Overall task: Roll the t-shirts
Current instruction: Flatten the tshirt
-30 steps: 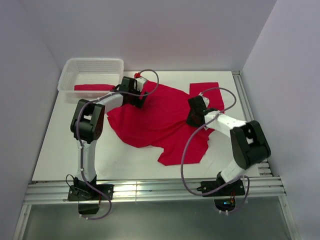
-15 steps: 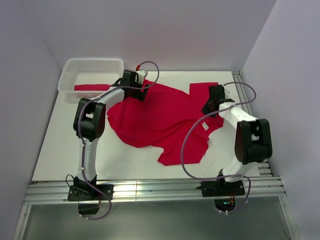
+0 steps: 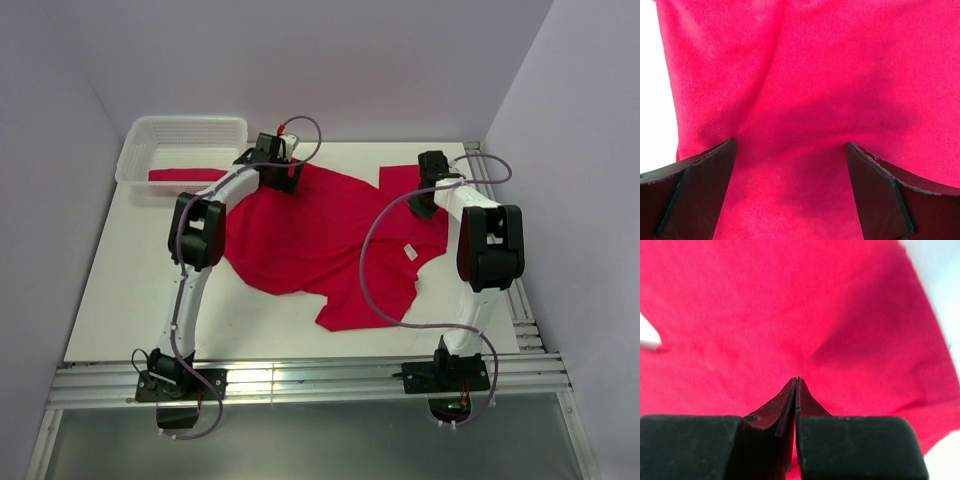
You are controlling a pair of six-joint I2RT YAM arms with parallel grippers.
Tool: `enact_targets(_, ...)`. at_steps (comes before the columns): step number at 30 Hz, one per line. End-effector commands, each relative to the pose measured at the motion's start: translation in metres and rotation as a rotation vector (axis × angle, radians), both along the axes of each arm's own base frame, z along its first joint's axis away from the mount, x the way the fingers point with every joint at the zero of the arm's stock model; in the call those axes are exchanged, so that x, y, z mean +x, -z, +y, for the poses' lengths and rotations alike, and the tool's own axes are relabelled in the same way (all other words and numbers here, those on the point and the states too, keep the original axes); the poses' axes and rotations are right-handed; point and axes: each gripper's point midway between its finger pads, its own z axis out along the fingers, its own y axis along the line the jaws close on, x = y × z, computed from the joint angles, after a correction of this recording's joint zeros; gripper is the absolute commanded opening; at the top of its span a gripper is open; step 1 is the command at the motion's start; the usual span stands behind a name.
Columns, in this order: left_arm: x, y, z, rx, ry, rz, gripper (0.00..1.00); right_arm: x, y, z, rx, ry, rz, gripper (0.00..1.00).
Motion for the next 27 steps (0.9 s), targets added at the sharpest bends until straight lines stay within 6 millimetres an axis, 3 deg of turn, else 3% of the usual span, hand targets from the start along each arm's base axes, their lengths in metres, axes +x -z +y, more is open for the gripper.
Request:
enact_targets(1, 0.005, 0.006, -0.003, 0.007, -0.019, 0.031, 0.97, 0.007, 0.0, -0.016, -0.039, 0.064, 0.031, 0.06)
enact_targets(5, 0.018, 0.006, -0.002, 0.0, -0.073, 0.017, 0.98, 0.023, 0.0, -0.021, -0.048, 0.085, 0.048, 0.06)
enact_targets(7, 0.023, 0.005, -0.003, 0.0, -0.083, 0.004, 0.98, 0.024, 0.01, -0.022, -0.056, 0.086, 0.088, 0.05)
enact_targets(8, 0.025, 0.007, -0.003, 0.002, -0.085, 0.003, 0.99, 0.033, 0.005, -0.022, -0.058, 0.092, 0.078, 0.05)
enact_targets(12, 0.029, 0.007, -0.003, 0.001, -0.093, -0.007, 1.0, 0.044, 0.018, -0.023, -0.063, 0.099, 0.12, 0.04)
enact_targets(14, 0.032, 0.005, -0.003, -0.002, -0.098, -0.023, 1.0, 0.055, 0.014, -0.038, -0.057, 0.128, 0.102, 0.04)
enact_targets(16, 0.035, 0.005, -0.003, -0.004, -0.107, -0.032, 1.0, 0.061, 0.02, -0.04, -0.044, 0.128, 0.113, 0.04)
enact_targets(23, 0.044, 0.013, -0.005, 0.0, -0.102, -0.053, 1.0, 0.103, 0.024, -0.053, 0.041, 0.131, 0.07, 0.06)
enact_targets(25, 0.047, 0.012, -0.005, -0.008, -0.105, -0.066, 1.0, 0.116, 0.016, -0.057, 0.07, 0.127, 0.043, 0.06)
enact_targets(27, 0.05, 0.006, -0.01, -0.027, -0.089, -0.086, 1.0, 0.121, 0.021, -0.059, 0.091, 0.111, 0.049, 0.08)
